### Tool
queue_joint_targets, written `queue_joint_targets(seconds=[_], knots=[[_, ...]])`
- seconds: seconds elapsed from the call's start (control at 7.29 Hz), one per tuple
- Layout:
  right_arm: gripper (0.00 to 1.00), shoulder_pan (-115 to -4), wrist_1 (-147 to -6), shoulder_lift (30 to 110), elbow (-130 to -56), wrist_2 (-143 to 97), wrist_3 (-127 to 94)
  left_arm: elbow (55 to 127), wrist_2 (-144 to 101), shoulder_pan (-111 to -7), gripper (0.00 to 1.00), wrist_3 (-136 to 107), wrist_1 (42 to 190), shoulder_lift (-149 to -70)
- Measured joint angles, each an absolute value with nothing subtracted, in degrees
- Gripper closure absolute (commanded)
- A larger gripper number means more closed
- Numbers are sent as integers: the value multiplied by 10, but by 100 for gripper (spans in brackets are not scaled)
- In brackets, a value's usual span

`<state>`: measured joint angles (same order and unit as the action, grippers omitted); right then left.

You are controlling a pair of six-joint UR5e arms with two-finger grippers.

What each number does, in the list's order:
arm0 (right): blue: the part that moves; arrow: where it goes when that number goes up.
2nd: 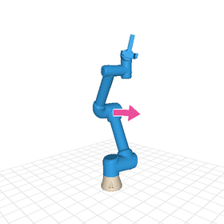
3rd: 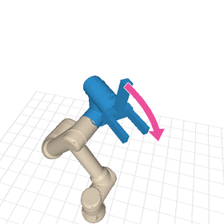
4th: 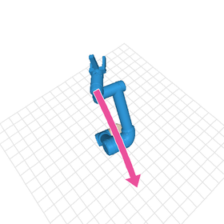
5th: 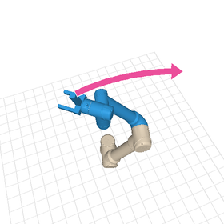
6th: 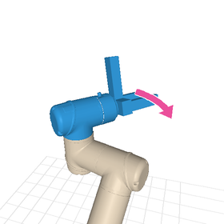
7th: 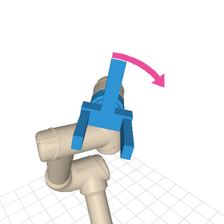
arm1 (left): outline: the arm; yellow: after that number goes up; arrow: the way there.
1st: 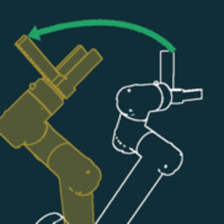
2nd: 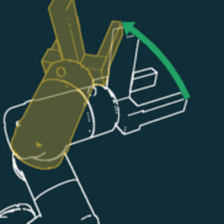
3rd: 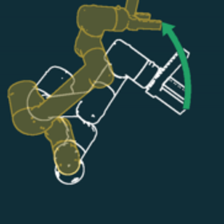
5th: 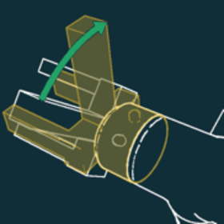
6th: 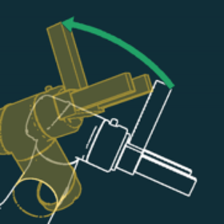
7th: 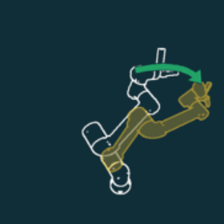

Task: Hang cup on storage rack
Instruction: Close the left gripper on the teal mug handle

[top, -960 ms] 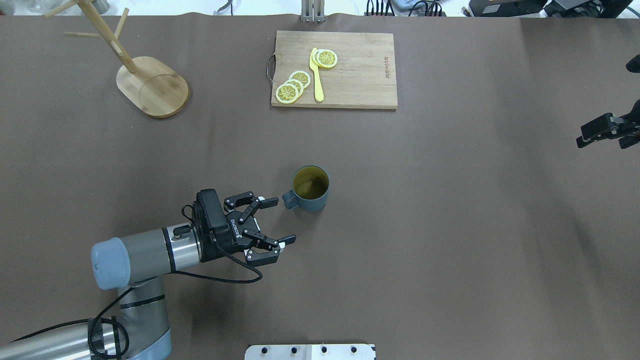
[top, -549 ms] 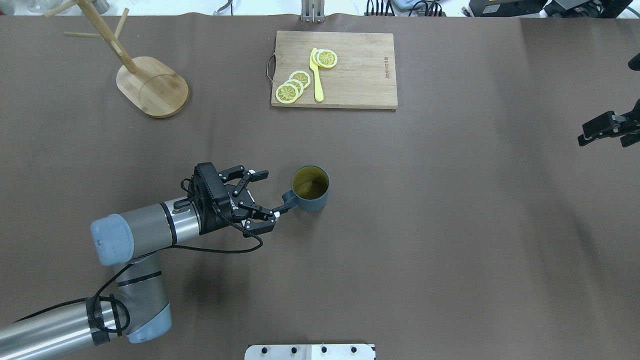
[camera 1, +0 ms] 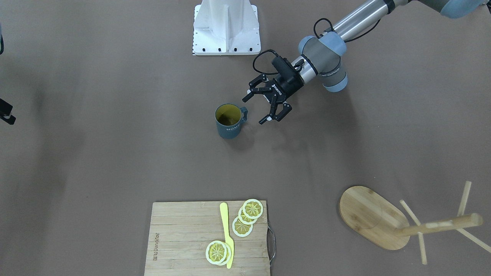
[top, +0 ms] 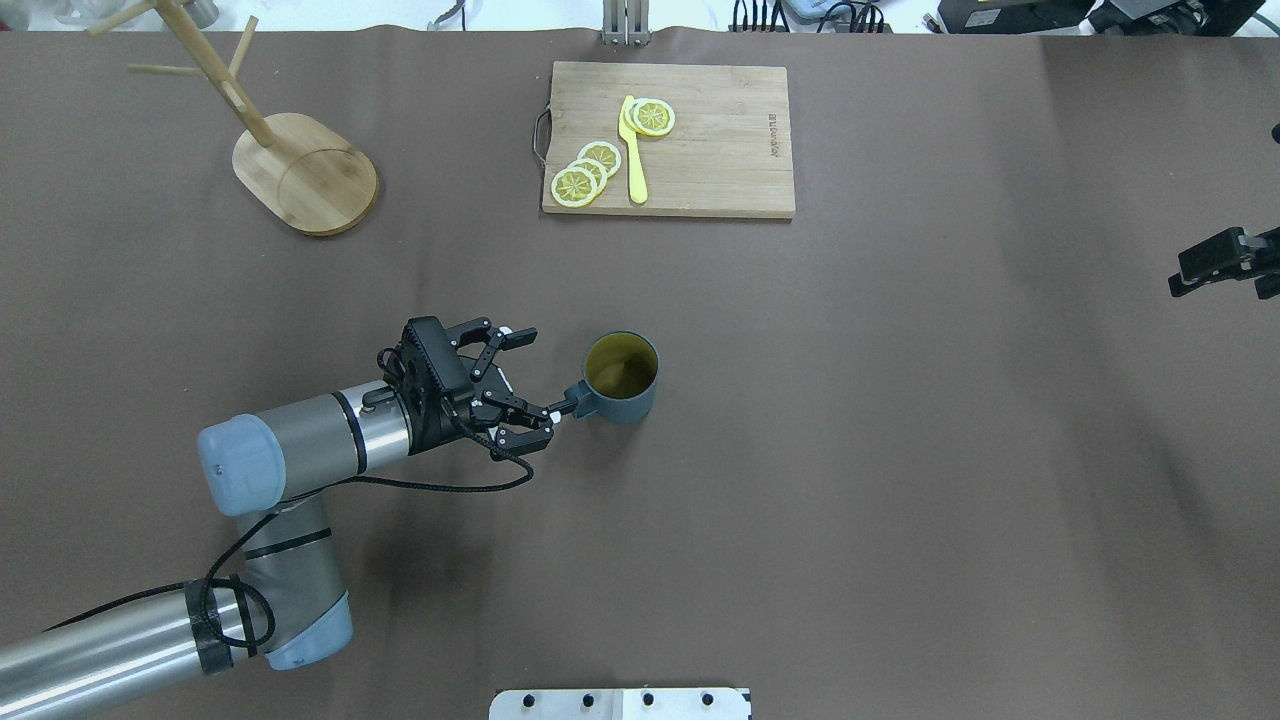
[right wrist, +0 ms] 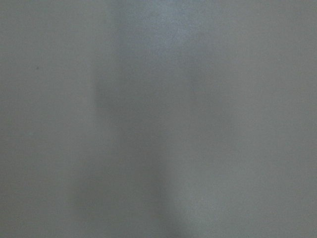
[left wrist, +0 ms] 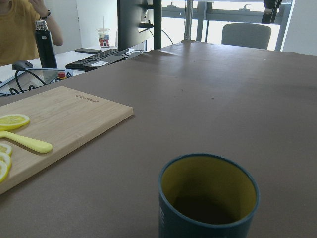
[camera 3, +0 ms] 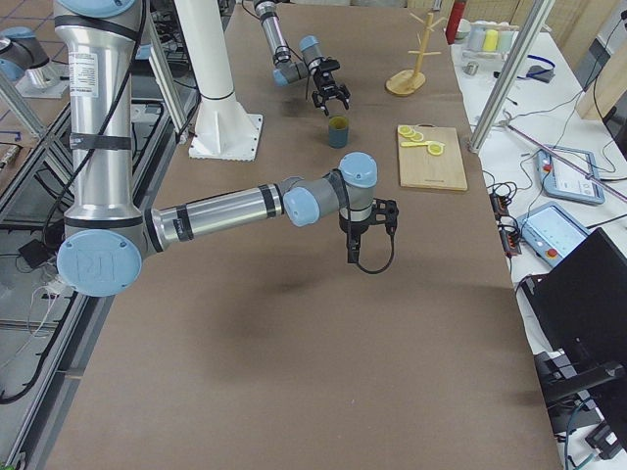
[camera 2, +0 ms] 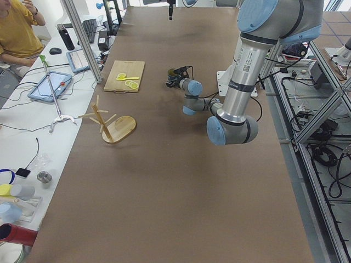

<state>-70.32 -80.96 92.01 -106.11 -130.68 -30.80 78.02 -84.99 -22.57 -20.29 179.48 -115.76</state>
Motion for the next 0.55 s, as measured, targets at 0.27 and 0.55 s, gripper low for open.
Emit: queue_joint_targets(seconds=[0.27,0.55], knots=[[0,-710,-809,928,-1060,-1308,-301,769,-850,-224,12,-200,1793,-1164],[0,-721,-810,937,-1058,-1308,-281,762,-850,-223,13,-202,1787,-1173]])
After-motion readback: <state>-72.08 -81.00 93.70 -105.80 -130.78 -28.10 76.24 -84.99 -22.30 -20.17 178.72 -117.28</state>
